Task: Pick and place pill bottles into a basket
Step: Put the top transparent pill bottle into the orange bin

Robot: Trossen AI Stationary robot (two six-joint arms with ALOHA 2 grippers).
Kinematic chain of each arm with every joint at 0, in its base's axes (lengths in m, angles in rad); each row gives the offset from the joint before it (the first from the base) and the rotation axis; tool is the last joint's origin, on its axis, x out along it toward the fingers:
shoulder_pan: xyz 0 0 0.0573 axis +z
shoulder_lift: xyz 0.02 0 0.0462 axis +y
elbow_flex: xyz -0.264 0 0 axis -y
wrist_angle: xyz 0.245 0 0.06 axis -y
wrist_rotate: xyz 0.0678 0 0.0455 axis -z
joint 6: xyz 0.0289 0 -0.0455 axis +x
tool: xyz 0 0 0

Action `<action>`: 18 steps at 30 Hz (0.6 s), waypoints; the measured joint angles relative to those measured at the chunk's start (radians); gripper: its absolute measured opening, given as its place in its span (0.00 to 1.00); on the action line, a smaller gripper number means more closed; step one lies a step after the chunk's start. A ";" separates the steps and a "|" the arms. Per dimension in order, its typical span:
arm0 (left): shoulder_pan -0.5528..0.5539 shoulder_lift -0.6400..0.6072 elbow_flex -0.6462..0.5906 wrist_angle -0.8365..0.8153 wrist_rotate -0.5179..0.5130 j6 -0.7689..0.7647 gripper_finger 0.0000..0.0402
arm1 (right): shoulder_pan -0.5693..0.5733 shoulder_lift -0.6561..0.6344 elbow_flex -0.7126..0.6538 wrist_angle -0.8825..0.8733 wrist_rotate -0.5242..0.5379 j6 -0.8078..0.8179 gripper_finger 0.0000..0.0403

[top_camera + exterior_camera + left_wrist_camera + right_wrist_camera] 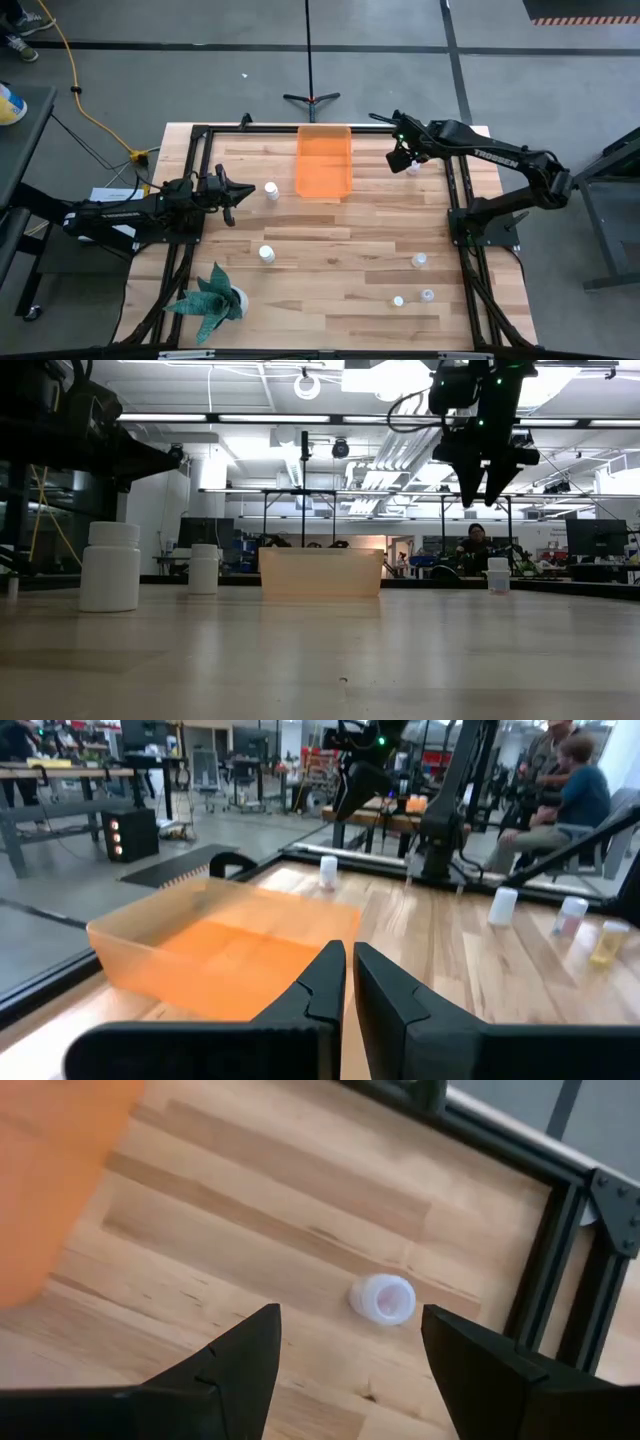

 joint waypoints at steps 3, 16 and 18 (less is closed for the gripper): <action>0.000 0.000 0.000 -0.011 0.000 0.000 0.16 | -0.023 0.029 0.000 -0.018 -0.006 -0.016 0.58; 0.000 0.000 0.000 -0.010 -0.002 0.000 0.16 | -0.127 0.137 0.000 -0.030 -0.069 -0.109 0.58; 0.000 0.000 0.000 -0.010 -0.002 0.000 0.16 | -0.139 0.153 0.000 -0.030 -0.079 -0.119 0.58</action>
